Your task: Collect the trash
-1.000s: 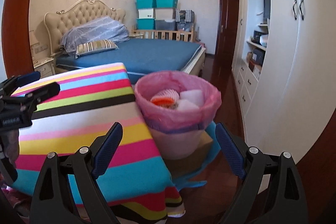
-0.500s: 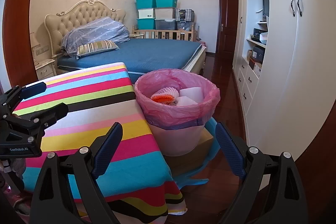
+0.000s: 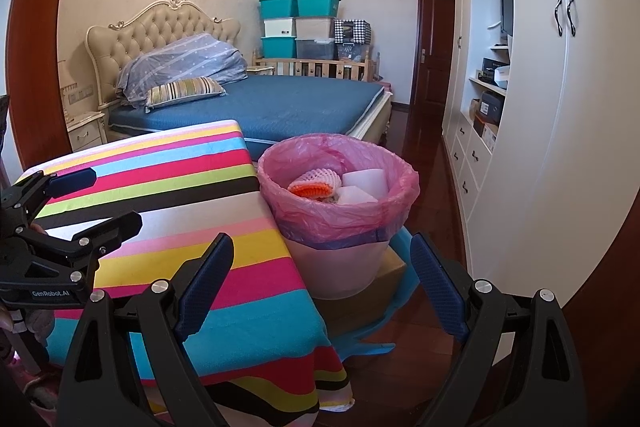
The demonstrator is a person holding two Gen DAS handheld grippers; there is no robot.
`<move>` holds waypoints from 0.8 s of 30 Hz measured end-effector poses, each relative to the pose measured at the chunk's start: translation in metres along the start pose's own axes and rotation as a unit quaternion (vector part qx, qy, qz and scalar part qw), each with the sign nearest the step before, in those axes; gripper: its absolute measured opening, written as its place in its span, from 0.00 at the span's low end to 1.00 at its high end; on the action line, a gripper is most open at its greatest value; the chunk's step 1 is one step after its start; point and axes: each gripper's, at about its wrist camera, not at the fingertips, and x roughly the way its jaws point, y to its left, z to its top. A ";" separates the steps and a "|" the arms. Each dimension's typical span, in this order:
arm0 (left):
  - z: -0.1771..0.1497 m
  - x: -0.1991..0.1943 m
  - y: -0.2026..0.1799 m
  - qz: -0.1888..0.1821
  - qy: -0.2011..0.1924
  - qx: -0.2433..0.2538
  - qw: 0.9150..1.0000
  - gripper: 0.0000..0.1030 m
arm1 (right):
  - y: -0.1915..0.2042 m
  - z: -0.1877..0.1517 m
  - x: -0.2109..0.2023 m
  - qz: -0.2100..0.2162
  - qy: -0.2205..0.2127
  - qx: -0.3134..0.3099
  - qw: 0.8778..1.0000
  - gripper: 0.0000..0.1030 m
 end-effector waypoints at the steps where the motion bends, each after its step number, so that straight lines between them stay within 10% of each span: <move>1: 0.000 0.000 0.000 0.000 0.000 0.001 1.000 0.95 | 0.000 0.000 0.000 0.000 0.001 0.000 1.000 0.82; 24: -0.005 -0.002 0.002 -0.006 0.006 0.003 1.000 0.95 | 0.000 -0.003 0.002 -0.002 0.001 0.003 1.000 0.82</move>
